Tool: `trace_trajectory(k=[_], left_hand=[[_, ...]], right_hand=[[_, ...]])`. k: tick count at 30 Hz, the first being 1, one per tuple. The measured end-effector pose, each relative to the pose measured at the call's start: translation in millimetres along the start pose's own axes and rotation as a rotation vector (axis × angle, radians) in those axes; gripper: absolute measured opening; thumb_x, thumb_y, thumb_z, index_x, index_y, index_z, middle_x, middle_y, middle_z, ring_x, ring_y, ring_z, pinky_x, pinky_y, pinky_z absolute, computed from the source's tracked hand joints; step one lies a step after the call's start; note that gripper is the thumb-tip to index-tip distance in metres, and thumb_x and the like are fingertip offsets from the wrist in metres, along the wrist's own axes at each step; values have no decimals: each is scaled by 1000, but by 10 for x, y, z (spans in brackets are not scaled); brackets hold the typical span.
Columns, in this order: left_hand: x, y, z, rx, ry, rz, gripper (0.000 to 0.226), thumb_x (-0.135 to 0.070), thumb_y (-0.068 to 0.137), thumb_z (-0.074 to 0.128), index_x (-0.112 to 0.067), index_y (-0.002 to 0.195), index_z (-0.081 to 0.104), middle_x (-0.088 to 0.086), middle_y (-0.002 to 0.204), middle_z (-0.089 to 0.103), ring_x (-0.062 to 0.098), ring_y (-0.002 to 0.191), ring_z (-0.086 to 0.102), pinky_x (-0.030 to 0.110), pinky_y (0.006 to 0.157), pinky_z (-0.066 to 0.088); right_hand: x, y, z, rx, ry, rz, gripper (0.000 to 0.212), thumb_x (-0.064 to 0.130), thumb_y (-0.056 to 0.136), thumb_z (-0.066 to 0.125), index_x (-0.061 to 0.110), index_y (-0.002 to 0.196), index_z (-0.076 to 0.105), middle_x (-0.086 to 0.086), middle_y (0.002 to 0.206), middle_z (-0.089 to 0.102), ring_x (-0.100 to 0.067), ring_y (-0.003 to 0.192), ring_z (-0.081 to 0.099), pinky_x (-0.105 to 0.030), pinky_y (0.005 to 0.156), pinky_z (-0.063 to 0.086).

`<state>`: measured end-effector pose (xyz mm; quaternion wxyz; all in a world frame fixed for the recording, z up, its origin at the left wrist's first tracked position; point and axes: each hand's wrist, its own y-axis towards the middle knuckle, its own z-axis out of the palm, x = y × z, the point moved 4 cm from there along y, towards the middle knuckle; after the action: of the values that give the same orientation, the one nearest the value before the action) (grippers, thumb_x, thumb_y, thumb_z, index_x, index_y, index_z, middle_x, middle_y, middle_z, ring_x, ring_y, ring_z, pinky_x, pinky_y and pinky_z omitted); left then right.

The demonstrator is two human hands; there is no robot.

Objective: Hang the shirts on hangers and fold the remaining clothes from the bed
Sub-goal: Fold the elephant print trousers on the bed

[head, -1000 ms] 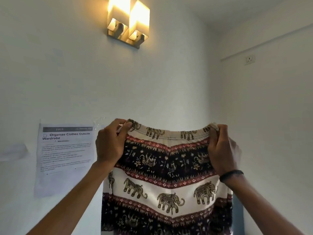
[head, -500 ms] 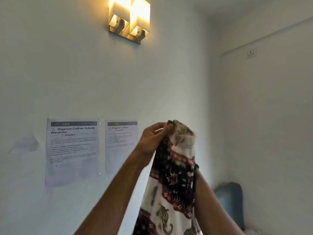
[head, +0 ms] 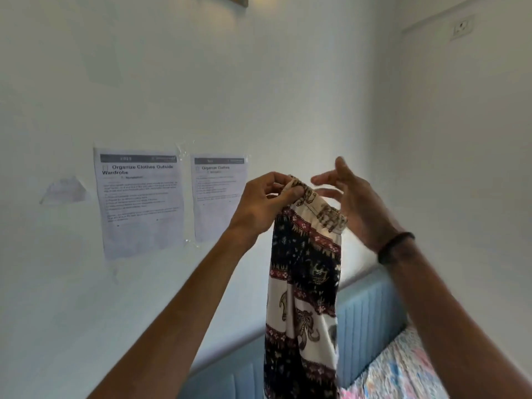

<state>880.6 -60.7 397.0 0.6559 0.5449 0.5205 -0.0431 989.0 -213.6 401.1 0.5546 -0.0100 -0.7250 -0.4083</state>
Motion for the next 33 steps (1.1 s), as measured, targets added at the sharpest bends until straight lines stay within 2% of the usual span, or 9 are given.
trace_trajectory(k=[4, 8, 15, 18, 20, 22, 25, 28, 33], left_hand=[[53, -67, 14, 44, 72, 48, 26, -28, 88, 81, -12, 106, 74, 5, 99, 78, 23, 96, 74, 38, 88, 61], [121, -146, 30, 98, 56, 11, 23, -20, 91, 78, -8, 109, 72, 8, 98, 78, 22, 94, 75, 33, 82, 61], [206, -332, -165, 110, 36, -10, 20, -6, 87, 79, -5, 105, 73, 11, 95, 79, 20, 89, 76, 33, 78, 63], [204, -416, -167, 47, -21, 34, 29, -7, 86, 82, 0, 110, 67, 16, 95, 78, 26, 88, 77, 36, 69, 63], [147, -493, -117, 3, 5, 86, 37, -11, 83, 85, 1, 112, 65, 14, 101, 77, 23, 91, 77, 34, 66, 63], [87, -579, -64, -19, 52, 158, 41, -18, 83, 86, -2, 114, 65, 8, 109, 75, 18, 93, 77, 34, 67, 64], [128, -749, -45, -35, 47, 188, 46, -23, 85, 84, -4, 119, 61, 7, 117, 70, 15, 93, 76, 27, 61, 60], [455, -1011, 54, 57, -51, 16, 59, -25, 86, 82, -9, 132, 48, 11, 118, 67, 16, 94, 71, 21, 64, 54], [1388, -1811, 441, 487, -34, -264, 66, -39, 75, 90, -18, 126, 56, 3, 106, 73, 12, 96, 72, 30, 83, 59]], right_hand=[[39, -169, 55, 210, -685, -24, 34, 56, 85, 71, 25, 98, 76, 4, 100, 77, -12, 89, 72, -29, 73, 62], [-271, -258, 65, 349, -773, 55, 37, 48, 82, 81, 21, 105, 74, 3, 96, 78, -15, 88, 75, -34, 74, 64], [-113, -239, -15, 491, -1247, 232, 23, 39, 79, 88, 27, 79, 69, 18, 66, 71, 2, 64, 65, -11, 52, 43], [46, -207, 76, 477, -1410, 189, 44, 34, 73, 93, 23, 104, 63, 10, 89, 72, -15, 85, 68, -24, 69, 51], [11, -236, 245, 427, -1331, 144, 82, 36, 69, 96, 25, 128, 40, -1, 109, 67, -24, 97, 65, -40, 83, 55], [-65, -291, 402, 370, -1141, 43, 90, 24, 78, 91, 22, 141, 27, -5, 120, 62, -26, 106, 64, -39, 86, 58], [-154, -372, 478, 301, -1056, -45, 58, 10, 86, 75, 12, 135, 45, -7, 122, 61, -27, 108, 63, -32, 82, 57], [-161, -481, 508, 256, -1184, -192, 30, 12, 88, 70, 13, 115, 56, -7, 105, 63, -27, 94, 63, -20, 69, 46], [-118, -716, 455, 372, -1320, -82, 31, 9, 86, 78, 10, 113, 63, -7, 107, 68, -26, 98, 66, -28, 78, 53]])
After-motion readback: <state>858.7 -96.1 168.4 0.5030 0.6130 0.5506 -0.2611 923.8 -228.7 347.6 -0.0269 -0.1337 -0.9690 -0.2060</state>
